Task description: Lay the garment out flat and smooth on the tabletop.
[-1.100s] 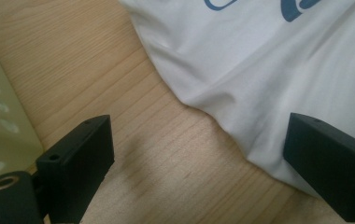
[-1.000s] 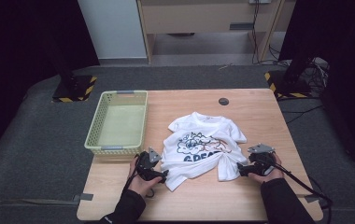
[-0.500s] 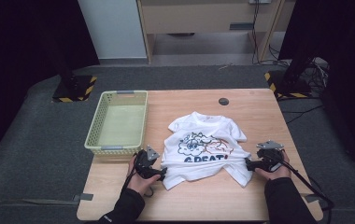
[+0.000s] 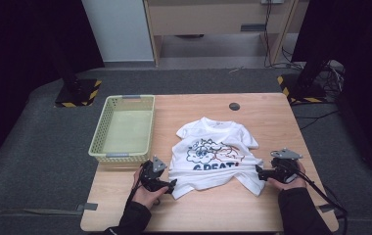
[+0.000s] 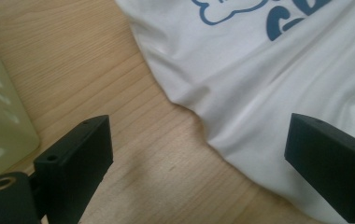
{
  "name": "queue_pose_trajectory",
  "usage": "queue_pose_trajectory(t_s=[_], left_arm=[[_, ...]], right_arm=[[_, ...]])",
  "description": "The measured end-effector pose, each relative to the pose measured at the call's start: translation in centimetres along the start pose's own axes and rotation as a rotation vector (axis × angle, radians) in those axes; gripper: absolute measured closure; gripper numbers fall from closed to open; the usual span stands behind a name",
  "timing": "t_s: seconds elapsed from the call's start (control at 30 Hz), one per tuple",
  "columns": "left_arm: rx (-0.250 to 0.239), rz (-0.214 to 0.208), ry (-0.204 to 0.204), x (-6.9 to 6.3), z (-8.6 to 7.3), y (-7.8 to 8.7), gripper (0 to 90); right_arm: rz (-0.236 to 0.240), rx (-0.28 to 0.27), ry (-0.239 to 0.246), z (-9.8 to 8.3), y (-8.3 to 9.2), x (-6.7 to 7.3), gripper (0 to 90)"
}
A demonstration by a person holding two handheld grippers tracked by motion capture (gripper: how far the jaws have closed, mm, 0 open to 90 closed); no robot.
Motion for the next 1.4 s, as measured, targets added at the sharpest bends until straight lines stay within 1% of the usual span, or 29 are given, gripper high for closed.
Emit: queue_pose_trajectory(t_s=[0.1, 0.17, 0.27, 0.4, 0.57, 0.67, 0.8, 0.93, 1.03, 1.07, 1.23, 1.33, 1.4], left_arm=[[0.006, -0.009, -0.01, -0.4, -0.1, 0.1, 7.6], [0.012, -0.02, -0.006, -0.8, -0.3, 0.1, 7.3], [0.021, -0.02, -0.011, -1.2, -0.6, 0.4, 7.2], [0.026, -0.01, -0.021, -1.4, -0.8, 0.6, 7.2], [0.051, -0.019, -0.038, -1.6, -0.9, 0.1, 6.8], [0.061, -0.021, -0.052, -1.8, -1.0, -0.1, 6.7], [0.069, -0.021, -0.059, -1.8, -1.0, -0.1, 6.2], [0.072, -0.023, -0.062, -1.9, -1.0, -0.2, 6.1], [0.074, -0.024, -0.061, -2.0, -1.1, -0.1, 5.8], [0.076, -0.025, -0.062, -2.0, -1.1, -0.1, 5.8], [0.077, -0.031, -0.064, -2.1, -1.5, 0.2, 5.8], [0.079, -0.038, -0.068, -2.3, -1.8, 0.5, 5.8], [0.081, -0.039, -0.074, -2.4, -1.9, 0.6, 5.8]], right_arm=[[0.016, 0.001, 0.015, -0.4, 0.6, 0.5, 2.9], [0.025, 0.001, 0.024, -0.8, 1.1, 0.8, 2.8], [0.041, 0.008, 0.031, -1.3, 1.6, 1.3, 2.6], [0.061, 0.035, 0.046, -1.8, 1.6, 1.9, 2.2], [0.068, 0.061, 0.069, -2.1, 1.2, 2.5, 2.0], [0.067, 0.075, 0.079, -2.2, 1.0, 2.6, 2.0], [0.062, 0.093, 0.1, -2.4, 0.9, 2.8, 1.9], [0.059, 0.096, 0.098, -2.5, 0.9, 2.9, 2.0], [0.057, 0.093, 0.11, -2.6, 1.1, 2.9, 2.0], [0.055, 0.092, 0.122, -2.7, 1.3, 2.9, 2.0], [0.05, 0.094, 0.138, -3.1, 1.7, 2.8, 2.0], [0.063, 0.105, 0.12, -3.5, 2.1, 2.6, 1.9], [0.063, 0.109, 0.117, -3.6, 2.3, 2.5, 1.8]])
Point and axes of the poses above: each handheld gripper's, and its own axes: y roughly backward along the jaws, z roughly out of its top, x roughly to its left, the point moved 1 cm from there along -y, roughly forward along the jaws, and after that the axes turned 6 degrees about -z, right-handed, at the moved point
